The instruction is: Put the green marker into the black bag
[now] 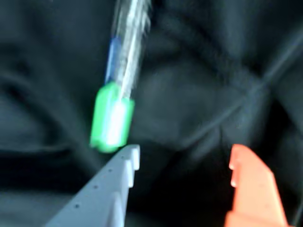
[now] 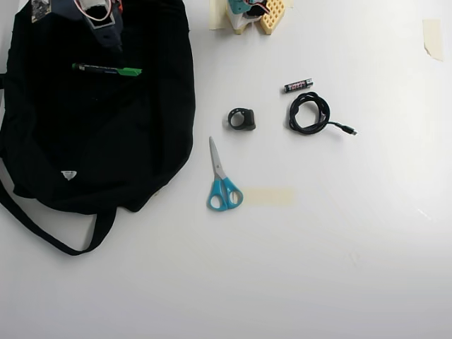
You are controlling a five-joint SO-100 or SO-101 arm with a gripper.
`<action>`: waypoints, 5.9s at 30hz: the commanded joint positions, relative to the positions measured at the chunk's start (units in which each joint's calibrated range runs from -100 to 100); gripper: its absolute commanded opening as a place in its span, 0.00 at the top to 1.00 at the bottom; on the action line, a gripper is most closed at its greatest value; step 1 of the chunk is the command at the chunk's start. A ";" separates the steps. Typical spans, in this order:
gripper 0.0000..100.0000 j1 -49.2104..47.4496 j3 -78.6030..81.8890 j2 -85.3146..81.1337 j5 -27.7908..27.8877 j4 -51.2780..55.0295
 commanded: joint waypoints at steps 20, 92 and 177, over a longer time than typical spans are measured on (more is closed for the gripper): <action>0.98 -51.26 -1.64 -24.20 -9.45 7.28; 0.98 -62.63 72.30 -82.54 4.39 -22.69; 0.98 -62.03 108.24 -117.56 6.18 -22.69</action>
